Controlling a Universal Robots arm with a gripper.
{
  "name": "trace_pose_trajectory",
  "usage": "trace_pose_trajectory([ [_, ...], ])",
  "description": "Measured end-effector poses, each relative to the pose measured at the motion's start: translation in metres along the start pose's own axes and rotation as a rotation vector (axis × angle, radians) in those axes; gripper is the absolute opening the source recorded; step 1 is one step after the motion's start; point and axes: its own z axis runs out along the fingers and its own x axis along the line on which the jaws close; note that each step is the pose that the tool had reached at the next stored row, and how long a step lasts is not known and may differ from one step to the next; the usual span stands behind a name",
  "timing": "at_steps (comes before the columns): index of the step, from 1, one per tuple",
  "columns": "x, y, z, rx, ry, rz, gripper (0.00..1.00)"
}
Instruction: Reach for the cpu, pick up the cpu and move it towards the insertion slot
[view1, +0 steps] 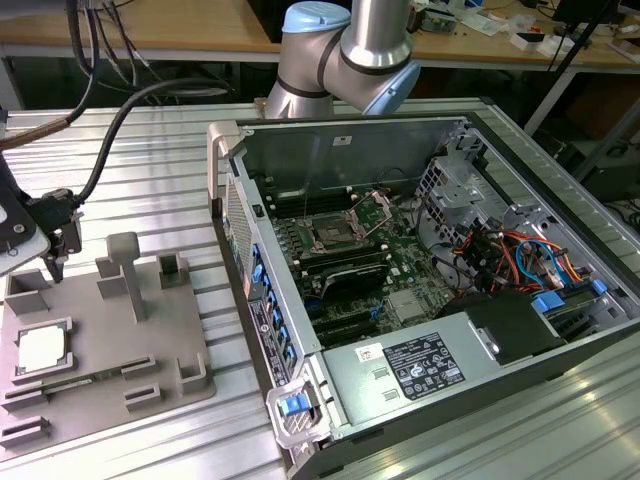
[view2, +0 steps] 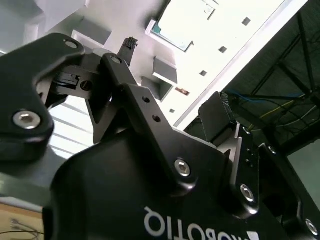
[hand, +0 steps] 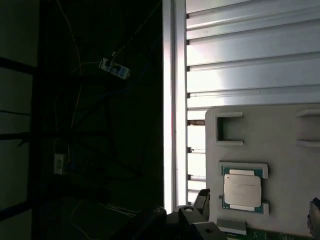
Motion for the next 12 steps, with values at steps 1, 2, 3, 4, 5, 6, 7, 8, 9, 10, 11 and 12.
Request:
trace_pose_trajectory([
  [1, 0.0010, -0.0008, 0.0025, 0.0000, 0.0000, -0.005, 0.78],
  [2, 0.0018, -0.0014, 0.0042, 0.0001, 0.0002, -0.008, 0.78],
  [3, 0.0027, -0.0019, 0.0064, 0.0000, 0.0001, -0.014, 0.78],
  [4, 0.0035, -0.0024, 0.0105, 0.0003, 0.0006, -0.023, 0.78],
  [5, 0.0039, -0.0027, 0.0126, 0.0003, 0.0007, -0.025, 0.78],
  [6, 0.0041, -0.0028, 0.0146, 0.0004, 0.0007, -0.026, 0.78],
  [7, 0.0043, -0.0030, 0.0178, 0.0004, 0.0007, -0.027, 0.78],
  [8, 0.0043, -0.0033, 0.0197, 0.0003, 0.0007, -0.026, 0.78],
  [9, 0.0044, -0.0042, 0.0215, 0.0004, 0.0008, -0.027, 0.78],
  [10, 0.0043, -0.0060, 0.0243, 0.0005, 0.0010, -0.028, 0.78],
  [11, 0.0042, -0.0095, 0.0298, 0.0004, 0.0011, -0.034, 0.78],
  [12, 0.0042, -0.0109, 0.0324, 0.0005, 0.0015, -0.037, 0.78],
])
